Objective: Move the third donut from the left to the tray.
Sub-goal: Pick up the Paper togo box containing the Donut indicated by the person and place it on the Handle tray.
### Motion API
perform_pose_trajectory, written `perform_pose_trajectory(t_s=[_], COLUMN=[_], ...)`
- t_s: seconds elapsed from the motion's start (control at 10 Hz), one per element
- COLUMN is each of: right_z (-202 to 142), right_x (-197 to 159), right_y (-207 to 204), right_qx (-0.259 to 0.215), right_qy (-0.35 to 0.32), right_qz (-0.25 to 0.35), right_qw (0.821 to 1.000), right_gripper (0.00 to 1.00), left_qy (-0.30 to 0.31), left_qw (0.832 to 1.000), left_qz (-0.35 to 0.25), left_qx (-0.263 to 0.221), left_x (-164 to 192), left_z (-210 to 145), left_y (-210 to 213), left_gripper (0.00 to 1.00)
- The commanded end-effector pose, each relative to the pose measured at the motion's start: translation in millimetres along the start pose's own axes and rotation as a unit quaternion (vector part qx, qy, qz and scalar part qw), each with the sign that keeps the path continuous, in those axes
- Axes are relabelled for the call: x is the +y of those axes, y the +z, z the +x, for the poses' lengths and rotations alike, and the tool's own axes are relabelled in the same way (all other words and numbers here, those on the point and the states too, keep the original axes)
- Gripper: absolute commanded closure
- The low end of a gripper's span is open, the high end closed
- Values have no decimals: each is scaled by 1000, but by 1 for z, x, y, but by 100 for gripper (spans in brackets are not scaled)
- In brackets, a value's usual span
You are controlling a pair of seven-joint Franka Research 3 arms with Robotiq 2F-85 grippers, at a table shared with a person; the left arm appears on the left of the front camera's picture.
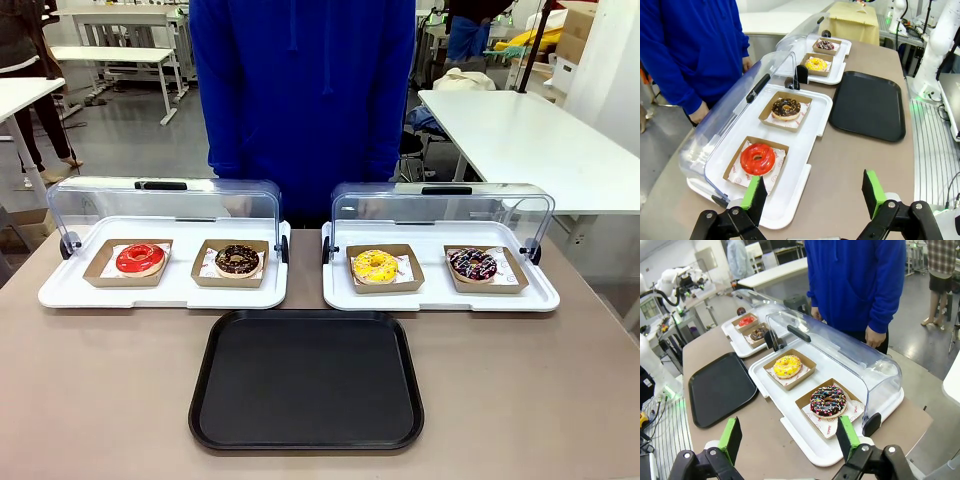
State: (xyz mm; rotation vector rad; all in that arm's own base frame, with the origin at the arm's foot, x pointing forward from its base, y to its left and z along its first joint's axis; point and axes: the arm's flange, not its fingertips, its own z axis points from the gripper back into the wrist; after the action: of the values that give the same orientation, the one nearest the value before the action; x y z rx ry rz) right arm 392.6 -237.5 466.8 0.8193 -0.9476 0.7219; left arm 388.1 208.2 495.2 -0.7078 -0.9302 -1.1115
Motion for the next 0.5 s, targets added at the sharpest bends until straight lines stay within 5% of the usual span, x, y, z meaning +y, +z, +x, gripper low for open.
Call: perform_pose_trajectory(t_s=[0.0, 0.4], right_z=[2, 2], right_x=[0, 0], right_y=[0, 0], right_qx=[-9, -9], right_qy=[6, 6], right_qz=[2, 2], right_qw=[1000, 1000], right_gripper=[0, 0], left_qy=[-5, -5], left_qw=[1000, 1000], left_qz=[-5, -5], left_qx=[-1, -1], left_x=[-2, -2], left_z=[1, 1], left_y=[1, 1], left_gripper=[0, 0])
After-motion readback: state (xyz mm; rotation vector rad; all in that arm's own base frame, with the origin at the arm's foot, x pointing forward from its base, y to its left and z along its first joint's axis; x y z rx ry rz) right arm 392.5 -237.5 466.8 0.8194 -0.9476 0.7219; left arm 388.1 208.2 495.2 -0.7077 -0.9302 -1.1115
